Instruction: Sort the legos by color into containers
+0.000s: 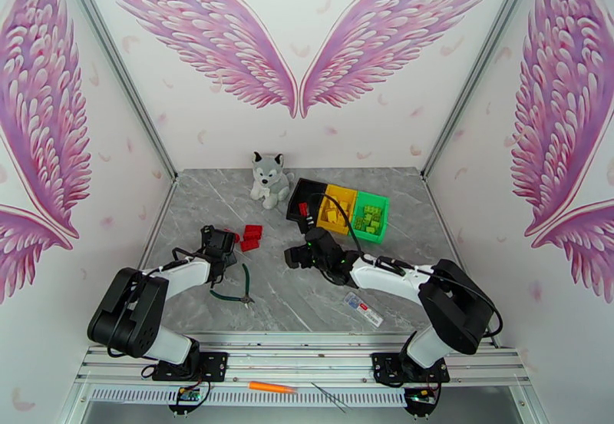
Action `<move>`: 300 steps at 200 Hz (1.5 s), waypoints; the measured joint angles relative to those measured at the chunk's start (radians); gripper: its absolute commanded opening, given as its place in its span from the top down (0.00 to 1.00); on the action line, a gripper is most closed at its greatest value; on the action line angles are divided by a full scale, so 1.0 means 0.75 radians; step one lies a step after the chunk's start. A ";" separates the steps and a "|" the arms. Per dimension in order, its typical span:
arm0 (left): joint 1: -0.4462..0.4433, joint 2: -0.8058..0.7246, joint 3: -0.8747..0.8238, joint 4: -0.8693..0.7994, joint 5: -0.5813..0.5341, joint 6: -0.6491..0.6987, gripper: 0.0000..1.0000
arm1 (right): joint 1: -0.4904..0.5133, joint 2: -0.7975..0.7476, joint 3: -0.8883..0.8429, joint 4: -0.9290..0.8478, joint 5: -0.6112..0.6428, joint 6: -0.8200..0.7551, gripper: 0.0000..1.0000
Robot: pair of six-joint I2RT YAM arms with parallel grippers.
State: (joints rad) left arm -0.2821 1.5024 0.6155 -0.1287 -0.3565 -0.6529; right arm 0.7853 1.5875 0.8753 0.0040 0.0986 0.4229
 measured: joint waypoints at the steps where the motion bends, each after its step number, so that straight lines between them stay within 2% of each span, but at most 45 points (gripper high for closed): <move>1: 0.000 0.001 0.001 -0.001 0.002 0.003 0.45 | 0.000 0.000 0.000 -0.003 0.002 0.001 0.11; 25: -0.003 0.012 0.007 -0.008 0.007 -0.003 0.43 | -0.003 -0.013 0.002 -0.031 0.034 0.006 0.12; 57: -0.003 0.040 0.034 -0.038 0.014 0.004 0.55 | -0.009 -0.015 0.003 -0.042 0.057 0.009 0.12; 109: -0.003 0.080 0.090 -0.061 0.056 0.028 0.78 | -0.014 -0.085 -0.035 -0.008 0.123 0.027 0.06; 138: -0.021 0.073 0.099 -0.088 0.066 0.034 0.82 | -0.016 -0.201 -0.164 0.105 0.184 0.022 0.05; 165: -0.109 0.013 0.161 -0.181 0.064 0.055 0.83 | -0.023 -0.247 -0.203 0.121 0.257 0.009 0.06; 177: -0.164 -0.005 0.228 -0.203 0.065 0.074 0.83 | -0.034 -0.250 -0.202 0.114 0.295 0.010 0.00; 218: -0.311 0.053 0.574 -0.226 0.106 0.165 0.83 | -0.093 -0.244 -0.174 0.001 0.397 0.047 0.01; 266: -0.367 0.423 1.073 -0.228 0.199 0.278 0.83 | -0.105 -0.231 -0.142 -0.073 0.554 0.080 0.01; 300: -0.392 0.706 1.412 -0.253 0.269 0.339 0.83 | -0.119 -0.232 -0.213 0.009 0.673 0.081 0.01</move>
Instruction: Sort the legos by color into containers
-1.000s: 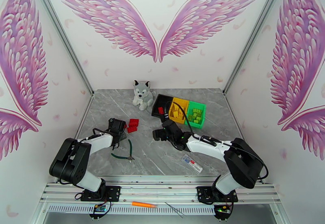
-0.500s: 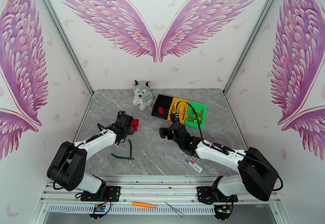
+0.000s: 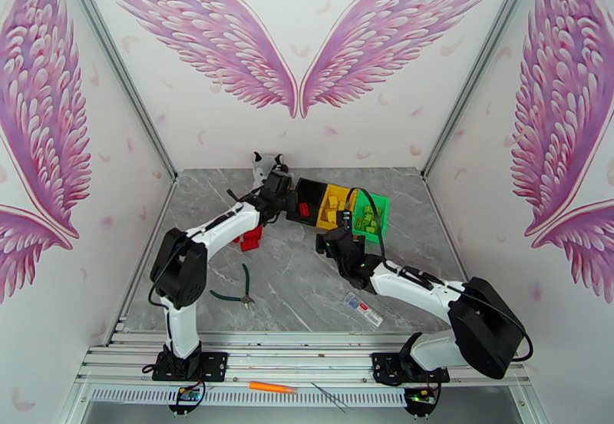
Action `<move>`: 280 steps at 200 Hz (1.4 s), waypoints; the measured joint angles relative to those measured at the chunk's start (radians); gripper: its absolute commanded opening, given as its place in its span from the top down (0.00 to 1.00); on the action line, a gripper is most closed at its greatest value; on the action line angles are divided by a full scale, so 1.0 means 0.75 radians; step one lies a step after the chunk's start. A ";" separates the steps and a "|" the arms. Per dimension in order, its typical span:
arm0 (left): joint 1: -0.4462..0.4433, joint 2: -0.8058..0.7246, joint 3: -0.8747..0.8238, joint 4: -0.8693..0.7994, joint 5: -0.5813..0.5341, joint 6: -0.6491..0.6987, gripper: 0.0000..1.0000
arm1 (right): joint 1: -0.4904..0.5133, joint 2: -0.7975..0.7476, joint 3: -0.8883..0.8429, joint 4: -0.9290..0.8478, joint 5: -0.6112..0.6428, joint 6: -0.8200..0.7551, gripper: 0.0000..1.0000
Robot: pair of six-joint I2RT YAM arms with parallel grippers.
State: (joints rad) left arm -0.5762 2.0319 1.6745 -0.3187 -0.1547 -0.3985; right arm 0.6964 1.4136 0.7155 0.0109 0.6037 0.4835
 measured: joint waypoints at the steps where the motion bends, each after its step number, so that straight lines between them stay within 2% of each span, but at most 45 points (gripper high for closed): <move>1: -0.001 0.012 0.013 -0.001 0.003 0.002 0.83 | -0.001 0.000 -0.003 0.002 0.002 -0.001 0.01; 12: -0.004 0.093 0.114 -0.017 0.026 0.013 0.82 | -0.013 0.000 -0.039 0.016 0.019 0.002 0.01; 24: -0.008 0.175 0.222 -0.037 0.052 0.022 0.76 | -0.024 0.000 -0.068 0.023 0.031 0.004 0.01; 49: -0.012 0.313 0.399 -0.064 0.095 0.039 0.38 | -0.038 0.000 -0.080 0.032 0.040 -0.003 0.01; 63: -0.017 0.349 0.440 -0.073 0.108 0.049 0.30 | -0.039 0.000 -0.080 0.041 0.039 -0.016 0.01; 115: -0.063 0.318 0.382 -0.087 0.016 0.077 0.28 | -0.039 0.000 -0.140 0.144 -0.081 -0.112 0.01; 141: -0.110 0.151 0.135 -0.073 -0.125 0.084 0.26 | -0.039 0.000 -0.169 0.212 -0.194 -0.165 0.01; 181: -0.141 -0.200 -0.262 -0.056 -0.395 0.050 0.23 | -0.039 -0.006 -0.190 0.318 -0.456 -0.223 0.01; 224: -0.056 -0.524 -0.680 -0.047 -0.577 -0.089 0.22 | -0.024 0.043 -0.148 0.375 -0.682 -0.226 0.00; 251: 0.050 -0.630 -0.923 -0.043 -0.587 -0.175 0.13 | 0.005 0.102 -0.084 0.382 -0.772 -0.223 0.01; 280: 0.167 -0.723 -1.095 -0.030 -0.575 -0.233 0.10 | 0.033 0.140 -0.034 0.392 -0.839 -0.217 0.01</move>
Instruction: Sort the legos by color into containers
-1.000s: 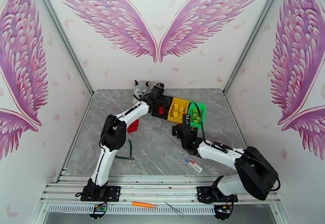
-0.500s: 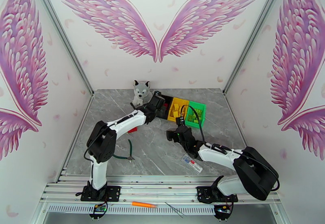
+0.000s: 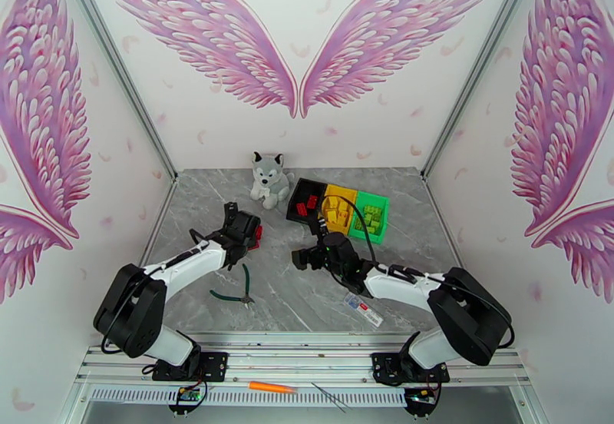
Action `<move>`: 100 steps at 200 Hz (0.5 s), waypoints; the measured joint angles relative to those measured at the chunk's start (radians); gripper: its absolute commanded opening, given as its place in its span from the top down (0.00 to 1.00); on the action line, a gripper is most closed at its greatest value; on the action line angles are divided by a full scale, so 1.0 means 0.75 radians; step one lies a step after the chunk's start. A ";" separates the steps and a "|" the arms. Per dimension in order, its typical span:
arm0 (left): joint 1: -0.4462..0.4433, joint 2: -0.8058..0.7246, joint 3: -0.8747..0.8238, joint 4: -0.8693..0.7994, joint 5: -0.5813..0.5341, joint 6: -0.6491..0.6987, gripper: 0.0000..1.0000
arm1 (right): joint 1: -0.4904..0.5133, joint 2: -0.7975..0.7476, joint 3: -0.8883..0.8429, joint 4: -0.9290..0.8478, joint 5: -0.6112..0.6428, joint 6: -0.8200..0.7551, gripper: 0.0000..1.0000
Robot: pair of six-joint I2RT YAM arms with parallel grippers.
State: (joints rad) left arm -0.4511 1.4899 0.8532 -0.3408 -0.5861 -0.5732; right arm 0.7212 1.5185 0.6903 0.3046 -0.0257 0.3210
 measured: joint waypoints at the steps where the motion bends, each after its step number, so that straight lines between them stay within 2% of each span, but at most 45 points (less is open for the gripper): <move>1: 0.005 -0.004 -0.005 0.000 0.003 -0.003 0.10 | 0.001 0.002 0.002 0.001 -0.003 0.000 0.01; 49: 0.131 -0.018 -0.049 0.083 0.107 -0.030 0.13 | 0.029 0.057 0.051 0.009 -0.046 0.005 0.01; 100: 0.185 0.155 -0.019 0.188 0.269 -0.063 0.16 | 0.029 0.099 0.059 0.009 -0.051 0.005 0.01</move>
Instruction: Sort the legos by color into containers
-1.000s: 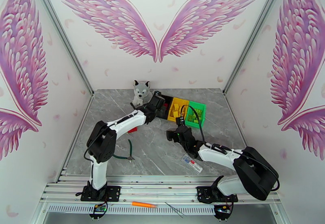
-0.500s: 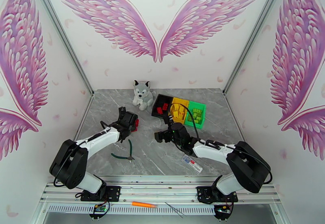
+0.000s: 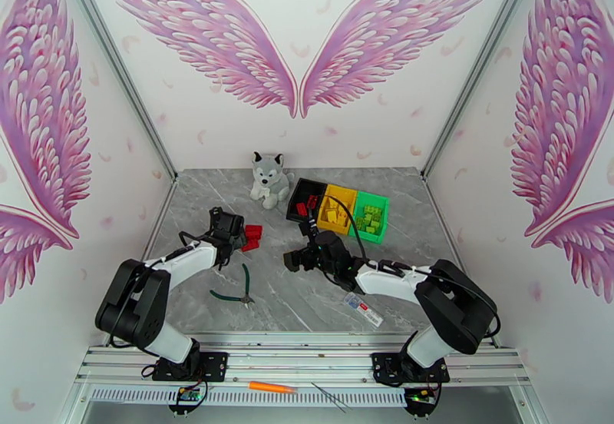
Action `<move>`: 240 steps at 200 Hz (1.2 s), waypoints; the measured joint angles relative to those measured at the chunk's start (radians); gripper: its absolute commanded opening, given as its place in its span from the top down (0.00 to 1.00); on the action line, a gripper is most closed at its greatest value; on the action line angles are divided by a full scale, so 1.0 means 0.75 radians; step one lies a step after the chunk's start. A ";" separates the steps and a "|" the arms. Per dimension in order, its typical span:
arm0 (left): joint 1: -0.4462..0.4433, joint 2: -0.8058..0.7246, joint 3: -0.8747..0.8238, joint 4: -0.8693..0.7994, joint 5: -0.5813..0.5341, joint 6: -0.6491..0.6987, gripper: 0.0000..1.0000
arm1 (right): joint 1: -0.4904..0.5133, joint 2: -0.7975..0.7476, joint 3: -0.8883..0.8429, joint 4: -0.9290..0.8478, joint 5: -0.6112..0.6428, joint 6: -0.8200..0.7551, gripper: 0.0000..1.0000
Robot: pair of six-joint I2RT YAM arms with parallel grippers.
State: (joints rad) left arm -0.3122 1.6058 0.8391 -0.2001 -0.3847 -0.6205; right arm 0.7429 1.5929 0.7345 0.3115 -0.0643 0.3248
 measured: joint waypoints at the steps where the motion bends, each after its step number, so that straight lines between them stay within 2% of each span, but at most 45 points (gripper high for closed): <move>1: 0.002 0.006 0.003 0.001 0.003 -0.001 0.16 | 0.000 0.001 0.000 0.000 0.000 0.000 0.01; 46: 0.058 0.125 0.087 0.066 0.084 -0.017 0.20 | 0.000 0.015 0.001 0.000 0.000 0.000 0.01; 77: 0.093 0.200 0.140 0.084 0.112 -0.014 0.29 | 0.000 0.031 0.001 0.001 0.000 0.005 0.01; 108: 0.104 0.275 0.181 0.084 0.115 -0.007 0.43 | 0.000 0.053 0.004 0.001 0.000 0.017 0.01; 138: 0.104 0.296 0.185 0.078 0.131 0.019 0.64 | 0.000 0.067 0.010 0.001 0.000 0.021 0.01; 183: 0.094 0.281 0.190 0.053 0.140 0.039 0.79 | 0.000 0.078 0.013 0.001 0.000 0.025 0.01; 240: -0.019 0.193 0.284 0.025 0.204 0.091 0.82 | -0.002 0.086 0.031 -0.010 0.091 0.043 0.00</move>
State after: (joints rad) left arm -0.3267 1.7508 1.0523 -0.1810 -0.2314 -0.5522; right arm 0.7414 1.6577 0.7578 0.3038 0.0040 0.3569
